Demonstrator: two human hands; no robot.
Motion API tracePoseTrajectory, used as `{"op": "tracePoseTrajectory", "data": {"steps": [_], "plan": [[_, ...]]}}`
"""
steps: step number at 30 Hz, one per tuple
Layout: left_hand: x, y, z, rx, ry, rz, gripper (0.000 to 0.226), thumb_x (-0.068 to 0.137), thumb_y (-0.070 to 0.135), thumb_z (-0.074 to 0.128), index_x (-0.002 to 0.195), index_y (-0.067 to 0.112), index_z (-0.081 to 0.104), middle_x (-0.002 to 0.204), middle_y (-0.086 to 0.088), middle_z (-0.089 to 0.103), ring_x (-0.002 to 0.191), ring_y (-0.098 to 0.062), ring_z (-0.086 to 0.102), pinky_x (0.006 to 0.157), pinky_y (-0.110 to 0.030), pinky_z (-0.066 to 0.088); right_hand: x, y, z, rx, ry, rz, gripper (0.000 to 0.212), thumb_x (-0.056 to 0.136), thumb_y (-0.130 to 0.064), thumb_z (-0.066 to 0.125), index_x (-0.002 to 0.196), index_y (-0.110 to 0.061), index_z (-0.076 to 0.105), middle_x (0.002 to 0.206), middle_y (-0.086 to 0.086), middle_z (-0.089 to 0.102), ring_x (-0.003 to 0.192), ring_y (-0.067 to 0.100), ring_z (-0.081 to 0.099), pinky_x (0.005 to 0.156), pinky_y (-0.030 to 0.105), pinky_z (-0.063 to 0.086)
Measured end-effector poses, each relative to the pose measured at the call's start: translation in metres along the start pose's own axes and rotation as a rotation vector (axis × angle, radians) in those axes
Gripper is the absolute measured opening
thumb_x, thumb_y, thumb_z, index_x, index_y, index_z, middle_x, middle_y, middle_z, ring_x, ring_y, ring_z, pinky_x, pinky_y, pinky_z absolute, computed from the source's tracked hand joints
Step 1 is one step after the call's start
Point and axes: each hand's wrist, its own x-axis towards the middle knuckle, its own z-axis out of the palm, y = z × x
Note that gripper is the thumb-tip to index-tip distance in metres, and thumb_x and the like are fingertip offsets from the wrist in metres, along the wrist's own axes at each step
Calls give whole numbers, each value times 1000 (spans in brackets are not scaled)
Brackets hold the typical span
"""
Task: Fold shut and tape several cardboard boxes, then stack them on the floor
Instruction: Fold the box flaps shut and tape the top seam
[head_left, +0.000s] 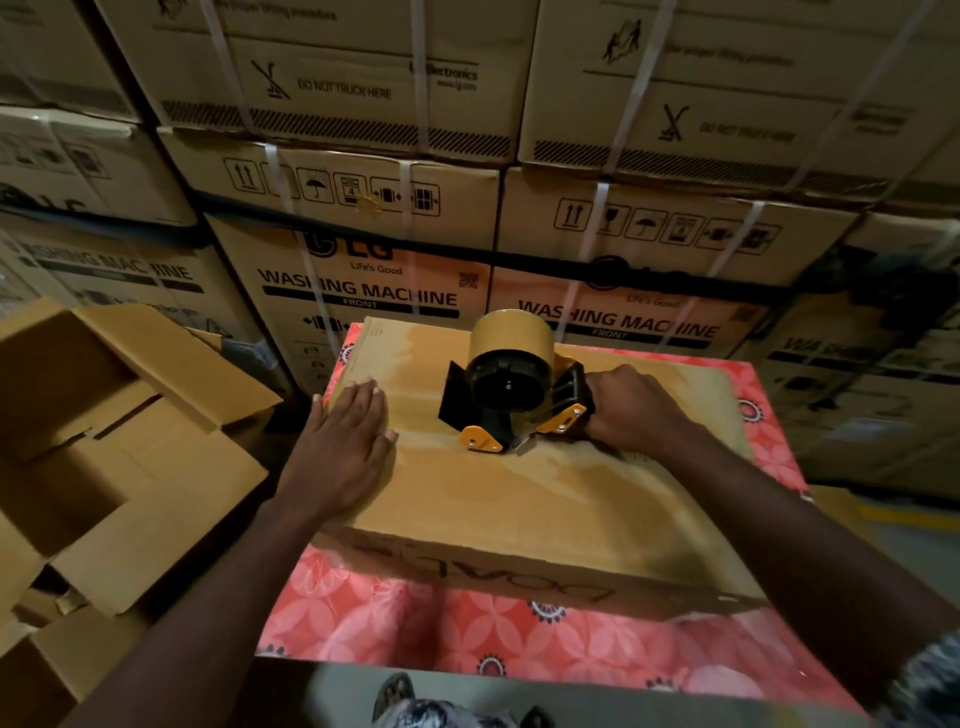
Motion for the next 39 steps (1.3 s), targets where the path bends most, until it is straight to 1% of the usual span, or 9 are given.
{"op": "tracePoseTrajectory", "data": {"steps": [6, 10, 14, 17, 21, 24, 31, 34, 39], "plan": [[1, 9, 1, 0, -9, -70, 82, 94, 62, -3, 162, 17, 6, 170, -1, 0, 156, -18, -5, 125, -55, -5, -39, 61, -20, -72, 2, 61, 32, 84, -59, 71, 86, -29, 62, 75, -5, 65, 70, 18, 62, 58, 28, 42], [5, 56, 5, -20, -11, -218, 85, 94, 56, -1, 160, 3, 8, 169, -16, 2, 156, -31, 1, 124, -55, -2, -41, 63, -9, -36, 38, 70, 27, 85, -49, 73, 91, -24, 65, 79, -1, 68, 75, 23, 65, 60, 28, 41], [11, 130, 19, -90, -61, -91, 85, 96, 59, -2, 160, 3, 0, 168, -17, -6, 155, -30, -6, 126, -48, 0, -42, 66, -6, -43, 84, 41, 27, 85, -47, 72, 94, -23, 65, 83, 2, 69, 77, 25, 64, 63, 29, 40], [14, 174, 26, -67, -86, 24, 86, 92, 59, -7, 162, 11, 10, 169, -13, -2, 156, -28, -7, 126, -47, -2, -43, 68, -3, -43, 80, 32, 25, 87, -47, 70, 95, -24, 64, 83, 1, 67, 73, 22, 58, 63, 29, 41], [13, 187, 23, -71, -78, 39, 87, 89, 60, -4, 161, 16, 20, 169, -10, 13, 156, -27, 0, 125, -45, -1, -43, 71, -4, -40, 78, 12, 23, 87, -47, 69, 93, -25, 63, 83, 2, 67, 76, 26, 63, 66, 34, 53], [12, 186, 24, -54, -94, 39, 90, 89, 63, -7, 162, 14, 12, 170, -8, 6, 156, -24, -3, 126, -46, 0, -41, 78, -6, -80, 82, 8, 23, 85, -45, 70, 96, -25, 65, 83, 2, 65, 74, 25, 60, 64, 33, 52], [11, 185, 25, -29, -120, 13, 91, 89, 65, -10, 161, 11, -6, 168, -7, -14, 155, -19, -10, 126, -44, -1, -63, 180, -12, -117, 90, 69, 40, 77, -67, 60, 89, -30, 64, 76, -11, 64, 68, 16, 62, 60, 31, 54], [11, 192, 25, -15, -114, -30, 85, 93, 61, -4, 161, 10, -6, 168, -7, -14, 156, -21, -10, 126, -44, -1, -76, 223, -2, -80, 133, 67, 35, 80, -64, 52, 89, -31, 60, 77, -8, 63, 70, 15, 63, 61, 35, 55], [20, 251, 32, -56, -93, -82, 78, 104, 55, 10, 159, 2, -4, 167, -18, -11, 155, -31, -9, 127, -46, -1, -88, 221, 1, 5, 165, -28, 25, 75, -56, 44, 70, -32, 49, 59, -12, 49, 57, 13, 52, 51, 27, 39]]}}
